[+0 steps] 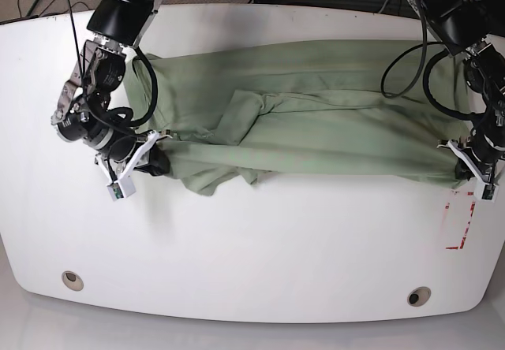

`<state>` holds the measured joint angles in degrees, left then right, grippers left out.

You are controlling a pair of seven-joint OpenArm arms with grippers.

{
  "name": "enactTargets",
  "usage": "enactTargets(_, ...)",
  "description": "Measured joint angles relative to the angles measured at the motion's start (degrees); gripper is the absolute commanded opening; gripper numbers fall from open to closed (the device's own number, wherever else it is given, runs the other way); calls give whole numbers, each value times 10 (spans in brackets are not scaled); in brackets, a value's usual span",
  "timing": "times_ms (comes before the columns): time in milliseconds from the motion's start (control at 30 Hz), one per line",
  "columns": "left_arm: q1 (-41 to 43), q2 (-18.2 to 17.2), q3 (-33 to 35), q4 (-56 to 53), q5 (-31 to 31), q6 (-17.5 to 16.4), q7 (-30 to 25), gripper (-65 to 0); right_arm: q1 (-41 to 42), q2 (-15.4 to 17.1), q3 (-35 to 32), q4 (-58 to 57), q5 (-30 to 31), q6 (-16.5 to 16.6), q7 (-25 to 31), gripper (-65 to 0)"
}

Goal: Layout the t-shirt on the table in an organized manner, then fold the t-shirt properly

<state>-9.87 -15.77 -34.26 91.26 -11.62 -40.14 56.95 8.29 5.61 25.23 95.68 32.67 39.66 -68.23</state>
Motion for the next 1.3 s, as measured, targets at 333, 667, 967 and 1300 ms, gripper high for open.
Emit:
enactTargets(333, 1, 0, -36, 54, 0, 0, 38, -650, -43, 0, 10, 62, 31, 0, 0, -650)
enactTargets(667, 57, -1, -35, 57, 0, 0, 39, -650, -96, 19, 11, 68, 68, 0, -2, -650)
enactTargets(967, 102, -2, -35, 57, 0, 0, 35, -650, -136, 20, 10, 68, 81, 0, 0, -650)
enactTargets(1300, 149, -2, -35, 56, 0, 0, 35, -650, -154, 20, 10, 68, 78, 0, 1, -499)
